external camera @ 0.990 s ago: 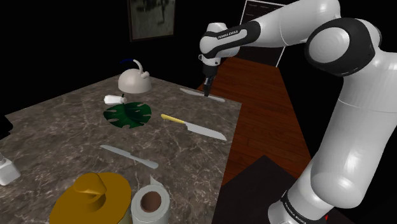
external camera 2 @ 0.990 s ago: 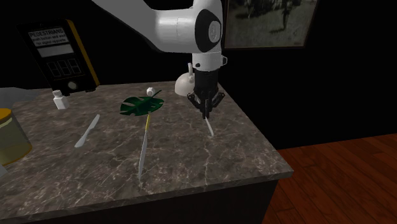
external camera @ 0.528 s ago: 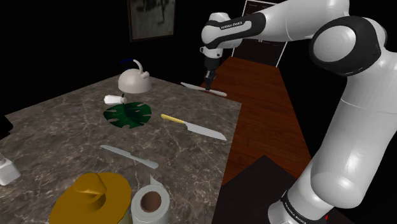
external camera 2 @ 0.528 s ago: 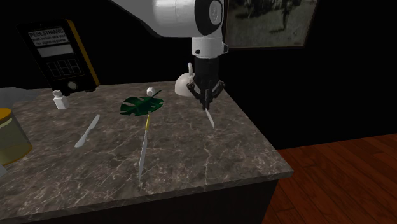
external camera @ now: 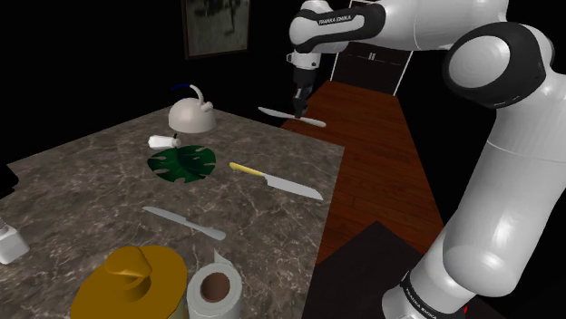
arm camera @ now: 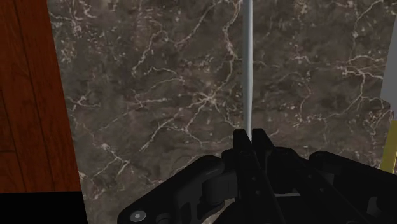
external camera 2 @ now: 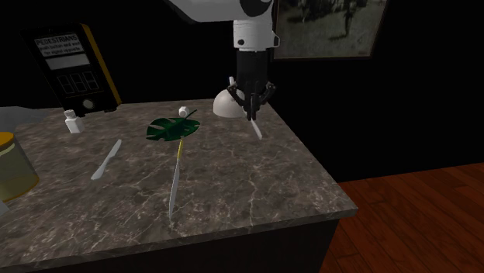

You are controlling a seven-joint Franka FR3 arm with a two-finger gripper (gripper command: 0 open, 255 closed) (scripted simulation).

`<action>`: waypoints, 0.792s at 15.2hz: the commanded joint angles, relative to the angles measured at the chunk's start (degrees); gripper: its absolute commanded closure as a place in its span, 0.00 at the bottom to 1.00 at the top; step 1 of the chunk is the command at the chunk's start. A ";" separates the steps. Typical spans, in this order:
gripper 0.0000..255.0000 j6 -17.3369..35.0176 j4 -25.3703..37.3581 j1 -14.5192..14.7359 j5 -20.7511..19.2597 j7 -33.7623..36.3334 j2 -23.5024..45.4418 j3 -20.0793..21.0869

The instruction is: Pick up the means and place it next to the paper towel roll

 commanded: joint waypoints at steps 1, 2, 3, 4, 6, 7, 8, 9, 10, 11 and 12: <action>1.00 -1.38 1.20 -0.04 -0.03 -0.07 -0.16 -0.04; 1.00 -2.15 1.97 -0.05 -0.03 -0.08 -0.16 -0.04; 1.00 -2.93 2.76 -0.06 -0.03 -0.10 -0.14 -0.05; 1.00 -3.71 3.57 -0.08 -0.02 -0.12 -0.11 -0.06; 1.00 -5.29 5.26 -0.11 0.00 -0.16 0.00 -0.08; 1.00 -6.08 6.13 -0.13 0.01 -0.18 0.07 -0.09; 1.00 -6.89 7.03 -0.15 0.03 -0.20 0.16 -0.09; 1.00 -7.70 7.95 -0.18 0.05 -0.23 0.27 -0.10; 1.00 -8.52 8.89 -0.20 0.07 -0.26 0.40 -0.12; 1.00 -9.35 9.86 -0.23 0.10 -0.29 0.54 -0.13; 1.00 -10.18 10.85 -0.26 0.13 -0.32 0.70 -0.14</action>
